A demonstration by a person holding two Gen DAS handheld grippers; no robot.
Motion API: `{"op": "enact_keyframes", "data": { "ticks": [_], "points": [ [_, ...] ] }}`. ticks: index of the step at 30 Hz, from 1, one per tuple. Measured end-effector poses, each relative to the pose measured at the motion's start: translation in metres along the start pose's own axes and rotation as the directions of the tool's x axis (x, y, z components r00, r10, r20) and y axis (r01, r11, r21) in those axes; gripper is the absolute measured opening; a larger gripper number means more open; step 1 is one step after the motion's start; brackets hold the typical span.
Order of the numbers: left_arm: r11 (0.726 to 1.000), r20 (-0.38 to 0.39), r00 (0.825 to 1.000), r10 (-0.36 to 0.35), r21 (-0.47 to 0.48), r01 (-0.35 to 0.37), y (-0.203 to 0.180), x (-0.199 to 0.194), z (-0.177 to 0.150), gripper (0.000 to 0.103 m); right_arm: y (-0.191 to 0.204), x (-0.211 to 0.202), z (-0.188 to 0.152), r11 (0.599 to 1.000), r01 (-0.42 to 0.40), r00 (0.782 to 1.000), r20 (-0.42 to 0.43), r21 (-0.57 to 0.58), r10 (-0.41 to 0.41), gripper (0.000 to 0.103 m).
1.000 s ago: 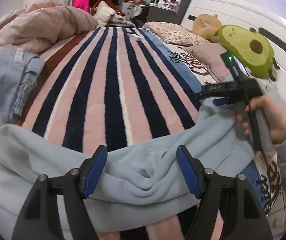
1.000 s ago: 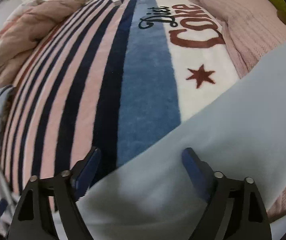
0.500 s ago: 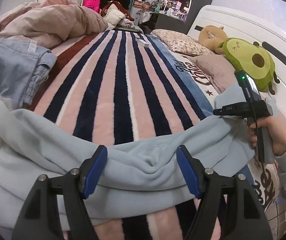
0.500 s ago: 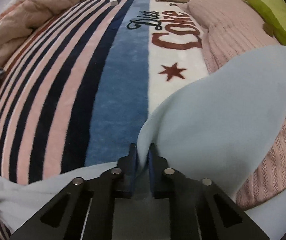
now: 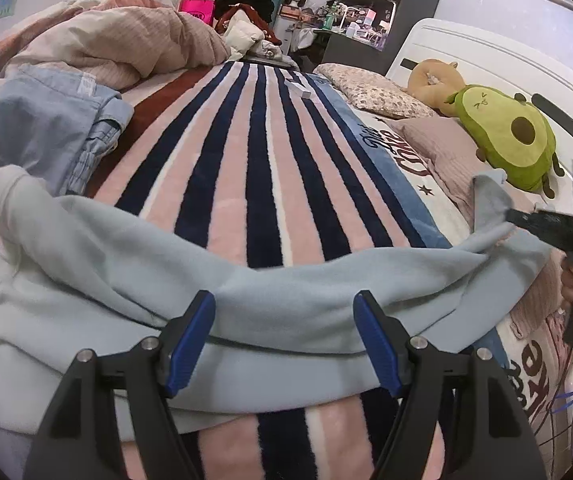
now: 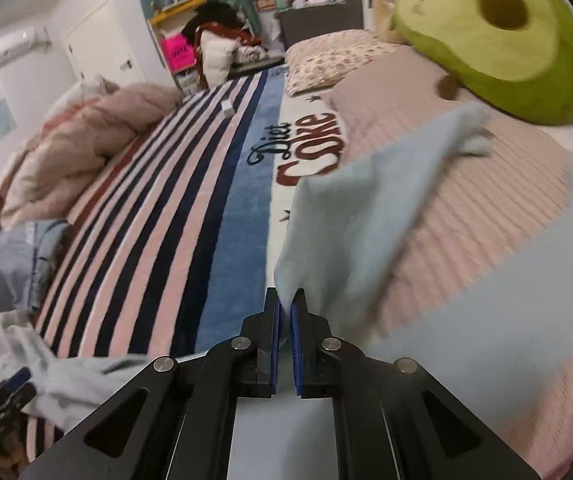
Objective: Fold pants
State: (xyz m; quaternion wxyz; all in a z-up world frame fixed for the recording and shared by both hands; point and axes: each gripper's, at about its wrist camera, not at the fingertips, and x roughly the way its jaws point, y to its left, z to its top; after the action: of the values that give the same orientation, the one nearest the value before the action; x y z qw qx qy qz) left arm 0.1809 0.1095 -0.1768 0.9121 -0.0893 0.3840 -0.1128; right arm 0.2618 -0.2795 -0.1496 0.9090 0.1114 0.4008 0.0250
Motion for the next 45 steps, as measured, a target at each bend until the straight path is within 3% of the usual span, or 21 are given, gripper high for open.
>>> {"op": "enact_keyframes", "data": {
  "ticks": [5, 8, 10, 13, 16, 19, 24, 25, 26, 27, 31, 35, 41, 45],
  "points": [
    [1.000, -0.011, 1.000, -0.007, -0.003, 0.007, -0.004, -0.001, -0.006, 0.069, -0.033, -0.048, -0.043, 0.996, 0.009, 0.998, 0.063, 0.090, -0.015, 0.000],
    [1.000, -0.021, 1.000, -0.020, -0.016, 0.020, -0.003, -0.001, -0.010, 0.071, -0.050, -0.062, -0.070, 0.991, 0.070, 0.994, 0.079, 0.117, -0.080, 0.000],
    [1.000, -0.027, 0.999, -0.021, -0.021, 0.020, -0.002, 0.000, -0.011, 0.071, -0.056, -0.070, -0.078, 0.990, 0.070, 0.994, 0.069, 0.123, -0.079, 0.000],
    [0.999, -0.021, 1.000, -0.017, -0.031, 0.016, -0.001, -0.003, -0.009, 0.071, -0.053, -0.086, -0.060, 0.995, 0.060, 0.988, 0.135, 0.083, -0.071, 0.006],
    [0.999, -0.004, 1.000, -0.020, -0.040, 0.020, -0.001, -0.008, -0.005, 0.072, -0.048, -0.089, -0.019, 0.998, 0.050, 0.983, 0.172, 0.032, -0.055, 0.047],
    [0.999, 0.006, 1.000, -0.012, -0.040, 0.012, 0.000, -0.011, -0.001, 0.073, -0.045, -0.062, 0.021, 0.988, 0.152, 0.978, 0.150, -0.033, -0.145, 0.048],
    [0.999, 0.008, 1.000, 0.005, -0.041, -0.005, -0.001, -0.012, 0.001, 0.073, -0.062, 0.013, 0.057, 0.958, 0.274, 0.962, 0.012, -0.087, -0.274, 0.047],
    [0.999, 0.008, 1.000, 0.008, -0.041, -0.008, 0.000, -0.012, 0.001, 0.073, -0.065, 0.027, 0.060, 0.948, 0.303, 0.952, -0.007, -0.100, -0.305, 0.040],
    [0.999, 0.008, 1.000, 0.012, -0.041, -0.012, 0.000, -0.012, 0.000, 0.073, -0.067, 0.034, 0.061, 0.940, 0.323, 0.945, -0.014, -0.109, -0.327, 0.015],
    [0.999, 0.008, 1.000, 0.016, -0.040, -0.016, 0.000, -0.013, 0.000, 0.073, -0.067, 0.036, 0.062, 0.929, 0.351, 0.935, -0.004, -0.121, -0.354, 0.000],
    [0.998, 0.000, 1.000, 0.028, -0.049, -0.028, 0.006, -0.011, -0.002, 0.073, -0.075, -0.009, 0.057, 0.936, 0.347, 0.932, 0.128, -0.053, -0.338, 0.000],
    [0.998, -0.008, 1.000, 0.028, -0.054, -0.028, 0.007, -0.009, -0.005, 0.073, -0.096, -0.062, 0.038, 0.953, 0.300, 0.933, 0.197, 0.033, -0.301, 0.000],
    [0.998, -0.025, 0.999, 0.037, -0.049, -0.038, 0.005, -0.009, -0.012, 0.073, -0.133, -0.106, -0.003, 0.957, 0.258, 0.945, 0.173, 0.130, -0.278, 0.000],
    [0.998, -0.039, 0.998, 0.039, -0.049, -0.041, 0.003, -0.007, -0.015, 0.073, -0.143, -0.113, -0.023, 0.923, 0.368, 0.913, 0.144, 0.114, -0.382, 0.003]
  ]
}}
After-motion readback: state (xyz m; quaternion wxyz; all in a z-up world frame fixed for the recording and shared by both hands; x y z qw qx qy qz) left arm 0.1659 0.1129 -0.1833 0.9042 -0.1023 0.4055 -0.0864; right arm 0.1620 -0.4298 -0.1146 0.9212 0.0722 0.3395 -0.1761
